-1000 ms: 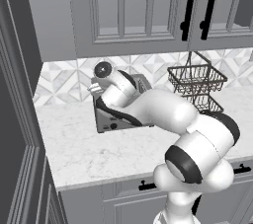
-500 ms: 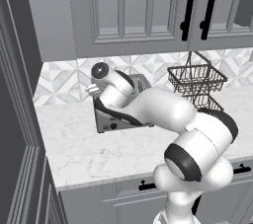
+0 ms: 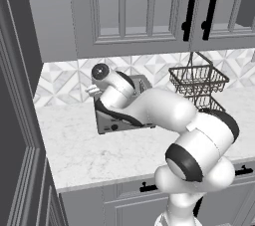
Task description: Start the toaster. Once the lever pops up, take the bread to the plate on the dining counter.
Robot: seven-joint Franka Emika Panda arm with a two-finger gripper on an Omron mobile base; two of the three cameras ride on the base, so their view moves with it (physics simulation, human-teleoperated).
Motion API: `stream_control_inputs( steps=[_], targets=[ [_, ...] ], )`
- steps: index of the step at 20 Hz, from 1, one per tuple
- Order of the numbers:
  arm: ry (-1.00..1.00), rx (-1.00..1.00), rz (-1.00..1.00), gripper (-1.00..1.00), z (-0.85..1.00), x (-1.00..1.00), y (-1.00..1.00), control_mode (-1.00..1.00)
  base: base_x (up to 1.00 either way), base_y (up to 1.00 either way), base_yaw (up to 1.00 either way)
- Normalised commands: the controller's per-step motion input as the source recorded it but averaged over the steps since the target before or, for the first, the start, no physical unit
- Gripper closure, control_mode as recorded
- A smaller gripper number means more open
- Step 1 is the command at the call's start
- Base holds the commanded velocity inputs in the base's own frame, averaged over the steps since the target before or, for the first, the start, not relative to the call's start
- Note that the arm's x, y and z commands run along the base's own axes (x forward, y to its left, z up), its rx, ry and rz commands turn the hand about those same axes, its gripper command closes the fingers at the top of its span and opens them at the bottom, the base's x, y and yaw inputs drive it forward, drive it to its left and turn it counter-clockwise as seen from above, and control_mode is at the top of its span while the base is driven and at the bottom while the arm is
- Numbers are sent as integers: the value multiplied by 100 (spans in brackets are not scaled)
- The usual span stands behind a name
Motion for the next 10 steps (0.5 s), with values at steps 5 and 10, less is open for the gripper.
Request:
stream_control_inputs(
  steps=[5, 10],
  targets=[
    [-2, 0, 0, -100, 0, 9, 3, -100, 0, 0, 0],
    [-1, 0, 0, -100, -2, 10, 8, -100, 0, 0, 0]
  ],
)
